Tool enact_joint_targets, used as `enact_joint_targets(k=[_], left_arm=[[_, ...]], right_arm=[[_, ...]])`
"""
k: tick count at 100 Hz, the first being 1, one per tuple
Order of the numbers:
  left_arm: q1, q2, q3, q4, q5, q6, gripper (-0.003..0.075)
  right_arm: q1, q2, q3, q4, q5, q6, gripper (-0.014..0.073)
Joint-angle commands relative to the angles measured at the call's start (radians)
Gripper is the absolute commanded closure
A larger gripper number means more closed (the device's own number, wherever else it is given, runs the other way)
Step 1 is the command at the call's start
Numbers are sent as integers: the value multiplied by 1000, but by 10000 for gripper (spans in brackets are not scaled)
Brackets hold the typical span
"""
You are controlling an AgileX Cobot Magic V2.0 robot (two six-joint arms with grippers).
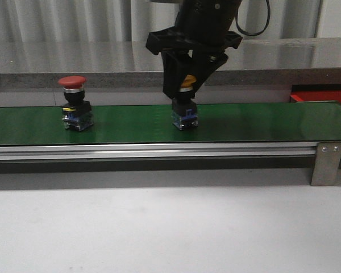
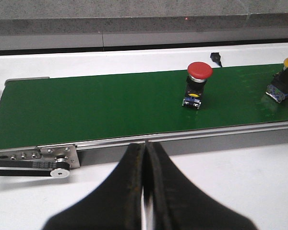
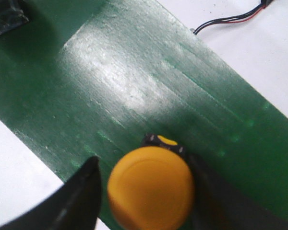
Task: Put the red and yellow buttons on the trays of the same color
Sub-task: 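Carry the yellow button into the yellow tray and open the right gripper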
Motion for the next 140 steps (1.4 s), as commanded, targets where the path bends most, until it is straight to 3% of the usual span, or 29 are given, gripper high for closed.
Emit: enact_joint_targets(k=[1,20,42,72,101,140], left_arm=[[-8,4,-29,-9,-67,2,739],[-8,4,-29,-9,-67,2,739],[-8,4,-29,-9,-67,2,739],[-8,4,-29,-9,-67,2,739],[-8,4,-29,-9,-67,2,739],[-8,4,-29,-9,-67,2,739]], right_arm=[[-2,-57,-32,14,-37,-11,347],[-5,-94,-11,14,-41,9,347],[-64,-239,174,-14,-150,103,347],[-295,-436,426,-15,-217,128,347],[-567,-486,545,-15,-258,128,347],[-732,-461,621,-13,-385,133,347]])
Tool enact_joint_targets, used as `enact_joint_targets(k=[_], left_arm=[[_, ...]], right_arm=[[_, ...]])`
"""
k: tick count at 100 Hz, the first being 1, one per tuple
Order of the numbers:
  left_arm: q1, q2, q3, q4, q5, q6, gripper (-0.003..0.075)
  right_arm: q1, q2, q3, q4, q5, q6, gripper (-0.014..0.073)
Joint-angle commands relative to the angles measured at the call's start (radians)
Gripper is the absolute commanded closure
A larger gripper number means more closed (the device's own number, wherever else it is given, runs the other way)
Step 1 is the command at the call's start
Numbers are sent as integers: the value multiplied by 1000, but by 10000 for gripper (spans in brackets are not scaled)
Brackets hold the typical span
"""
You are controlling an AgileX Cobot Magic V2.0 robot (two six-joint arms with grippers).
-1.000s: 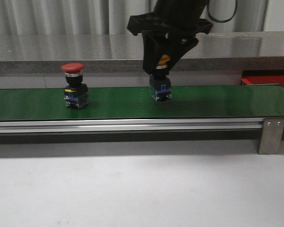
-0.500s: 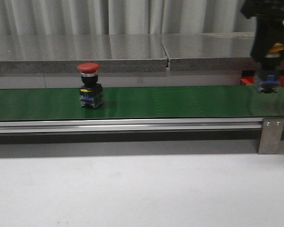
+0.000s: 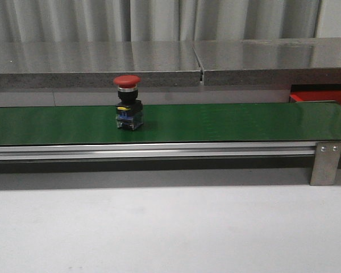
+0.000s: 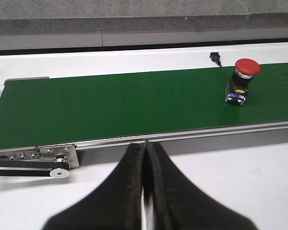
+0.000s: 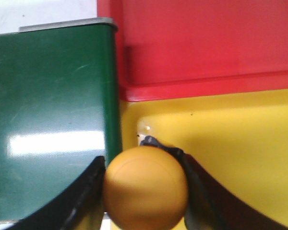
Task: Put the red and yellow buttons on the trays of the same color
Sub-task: 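Carry the yellow button into the yellow tray and open the right gripper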
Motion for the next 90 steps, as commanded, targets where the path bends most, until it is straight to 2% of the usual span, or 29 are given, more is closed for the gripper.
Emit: enact_joint_targets(k=[1,27,36,41,53,60,69,90], left_arm=[[-8,4,-29,-9,-67,2,739],[-8,4,-29,-9,-67,2,739],[-8,4,-29,-9,-67,2,739],[-8,4,-29,-9,-67,2,739],[-8,4,-29,-9,-67,2,739],[-8,4,-29,-9,-67,2,739],[-8,4,-29,-9,-67,2,739],[-8,4,-29,-9,-67,2,739]], right_arm=[[-34,-18,-20,6,-72,4,347],[-77,89,-20,65,-99,6,343],[-77,115,-20,93,-106,6,314],[-77,120,-20,107,-107,5,269],[-77,124,-20,113,-106,5,51],[-77,124,-20,112,-104,5,-28],[-77,124,-20,110,-102,5,-28],[-75,61,-20,109,-87,-35,39]])
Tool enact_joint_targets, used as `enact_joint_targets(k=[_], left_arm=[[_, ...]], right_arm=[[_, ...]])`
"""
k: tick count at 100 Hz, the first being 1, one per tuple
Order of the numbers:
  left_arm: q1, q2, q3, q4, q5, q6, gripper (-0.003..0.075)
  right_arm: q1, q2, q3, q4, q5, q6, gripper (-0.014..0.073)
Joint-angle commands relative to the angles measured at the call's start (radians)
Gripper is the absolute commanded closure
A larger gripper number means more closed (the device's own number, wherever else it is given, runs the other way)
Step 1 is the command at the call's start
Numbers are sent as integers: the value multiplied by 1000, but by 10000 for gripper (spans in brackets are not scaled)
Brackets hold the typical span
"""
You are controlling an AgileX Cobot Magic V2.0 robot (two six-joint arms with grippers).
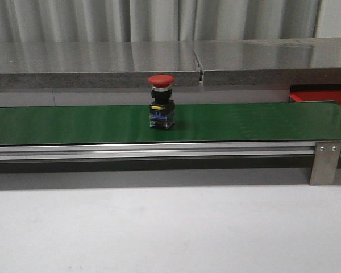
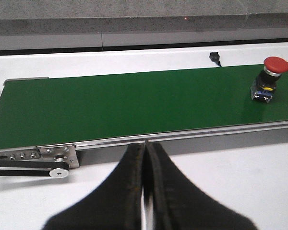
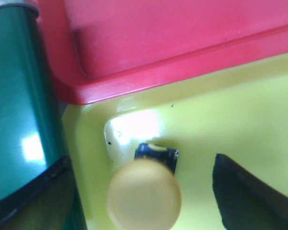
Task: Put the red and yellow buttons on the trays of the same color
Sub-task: 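Carry the yellow button into the yellow tray and open the right gripper, then lower the right gripper onto the red button on the belt, grasp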
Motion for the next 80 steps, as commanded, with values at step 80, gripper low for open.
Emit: enact_joint_targets(k=[80], left_arm=[[-8,4,-29,-9,-69,2,739]], right_arm=[[444,-248,-182,12,273,-142,36]])
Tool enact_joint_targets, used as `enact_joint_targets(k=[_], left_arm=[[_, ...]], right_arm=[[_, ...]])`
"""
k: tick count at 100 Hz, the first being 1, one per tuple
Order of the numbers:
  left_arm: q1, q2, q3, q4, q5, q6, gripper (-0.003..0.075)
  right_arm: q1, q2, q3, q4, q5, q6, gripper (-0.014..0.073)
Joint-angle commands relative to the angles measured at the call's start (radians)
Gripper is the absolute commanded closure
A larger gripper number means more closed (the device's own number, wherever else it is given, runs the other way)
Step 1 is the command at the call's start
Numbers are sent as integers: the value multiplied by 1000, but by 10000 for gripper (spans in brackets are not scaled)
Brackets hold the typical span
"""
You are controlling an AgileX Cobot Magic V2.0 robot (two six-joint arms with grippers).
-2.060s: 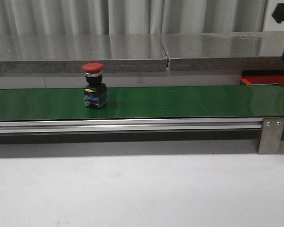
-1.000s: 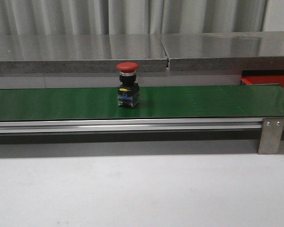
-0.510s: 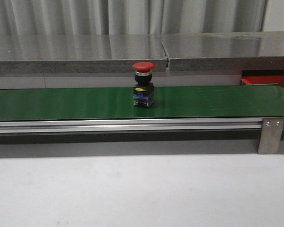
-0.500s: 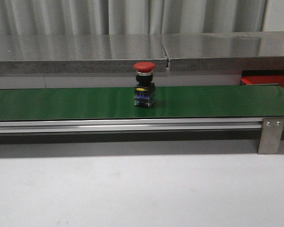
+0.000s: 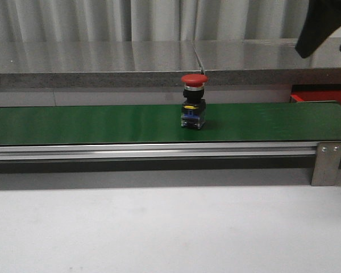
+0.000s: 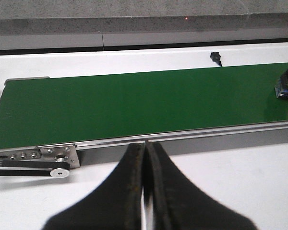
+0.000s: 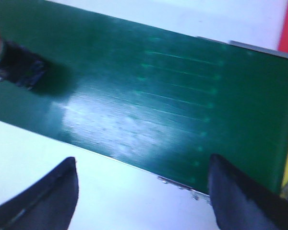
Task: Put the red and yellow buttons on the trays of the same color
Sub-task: 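Lower the right gripper onto the red button on the belt, grasp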
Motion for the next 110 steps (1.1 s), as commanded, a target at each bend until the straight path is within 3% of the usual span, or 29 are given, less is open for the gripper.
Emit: enact_joint_targets(k=[1,34,62,69,88,110], left_arm=[[-8,4,-29,-9,-69,2,739],[-8,4,-29,-9,-69,2,739],[-8,4,-29,-9,-69,2,739],[-8,4,-29,-9,-69,2,739],[-8,4,-29,-9,-69,2,739],[-8,4,-29,-9,-69,2,739]], right_arm=[[45,1,-77,12,16,-26,36],[196,253,-337,-4,148,-100,36],[210,440,-515,-58,162,-122,39],[210,463,-526,-75,159,-122,83],[210,467,-526,-76,143,-122,363],[197,435,-526,-76,101,-122,376]])
